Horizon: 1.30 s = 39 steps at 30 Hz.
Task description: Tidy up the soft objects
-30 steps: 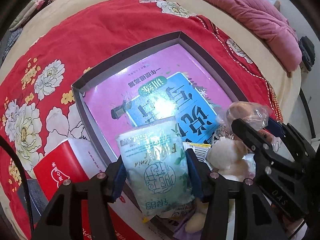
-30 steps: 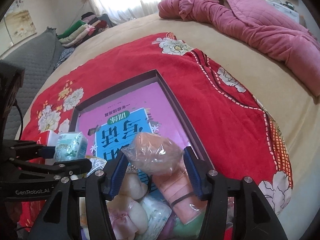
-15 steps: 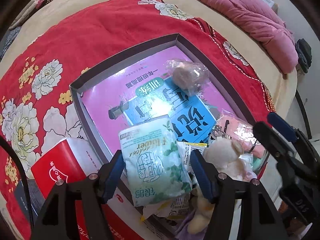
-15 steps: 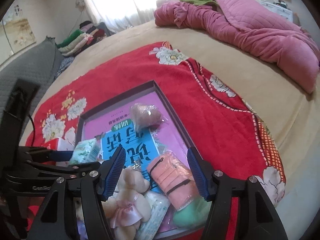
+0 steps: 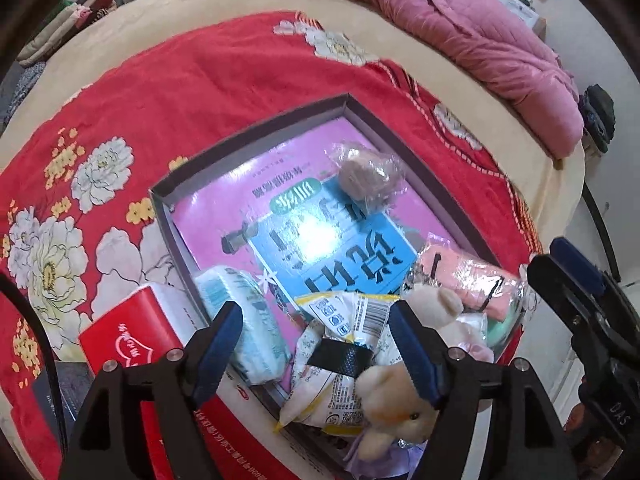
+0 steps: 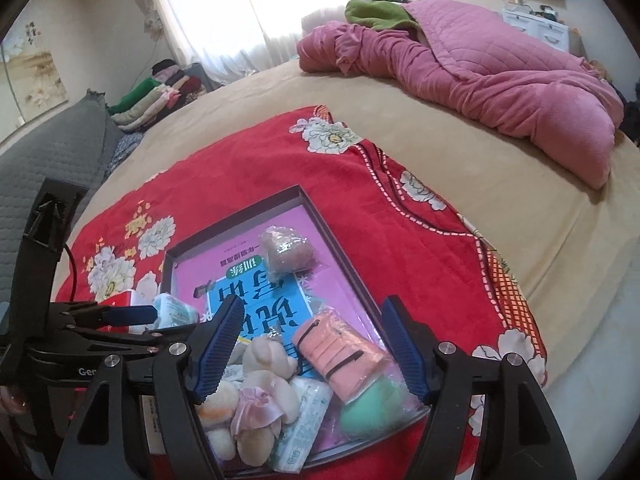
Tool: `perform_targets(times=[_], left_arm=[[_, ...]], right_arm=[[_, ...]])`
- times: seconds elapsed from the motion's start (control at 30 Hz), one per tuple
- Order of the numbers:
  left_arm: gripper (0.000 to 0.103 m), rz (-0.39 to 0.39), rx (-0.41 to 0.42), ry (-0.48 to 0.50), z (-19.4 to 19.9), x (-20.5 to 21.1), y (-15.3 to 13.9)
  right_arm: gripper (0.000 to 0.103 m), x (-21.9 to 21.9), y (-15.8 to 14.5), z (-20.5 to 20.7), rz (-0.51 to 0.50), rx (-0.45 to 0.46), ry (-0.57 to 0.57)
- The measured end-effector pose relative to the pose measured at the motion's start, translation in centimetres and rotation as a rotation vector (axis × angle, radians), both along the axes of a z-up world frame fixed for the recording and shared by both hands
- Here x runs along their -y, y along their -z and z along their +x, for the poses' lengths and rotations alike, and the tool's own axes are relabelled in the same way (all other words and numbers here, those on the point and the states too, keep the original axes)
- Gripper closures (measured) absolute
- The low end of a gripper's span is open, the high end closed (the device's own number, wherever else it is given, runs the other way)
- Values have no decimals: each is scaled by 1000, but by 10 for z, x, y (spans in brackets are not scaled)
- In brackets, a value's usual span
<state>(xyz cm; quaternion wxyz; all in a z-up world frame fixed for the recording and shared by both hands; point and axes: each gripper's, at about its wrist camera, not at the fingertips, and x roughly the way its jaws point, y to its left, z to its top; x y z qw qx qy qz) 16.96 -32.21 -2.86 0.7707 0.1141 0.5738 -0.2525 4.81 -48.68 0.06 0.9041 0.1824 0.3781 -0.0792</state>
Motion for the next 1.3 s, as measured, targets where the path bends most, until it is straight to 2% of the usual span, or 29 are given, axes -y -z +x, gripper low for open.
perform_targets(times=[0.1,0.4,0.73,0.83,0.97,1.17,1.3], left_arm=[[20,-11,30,-6,-3,-4,-11],[19,-56,125,-16,-28,-25,-52],[19,-79,236,-14,-69,-59,-95],[19,-84,252,-14,-81,-70,-101],[19,-77,269,-25,-97,-87,-105],[19,-82,275,-39,-117,-116,-105],[19,-83,278,-55,-130,-133,-103]], right_arm=[[30,-1,-7,-8,-5,18,14],[28,-17,-45,-36,-79,88,44],[25,-46,-73,-73,-157,96,77],[25,-62,-77,-83,-177,92,63],[24,-77,-84,-96,-148,101,68],[24,-100,-90,-115,-206,86,108],[24,-114,-86,-127,-201,71,106]])
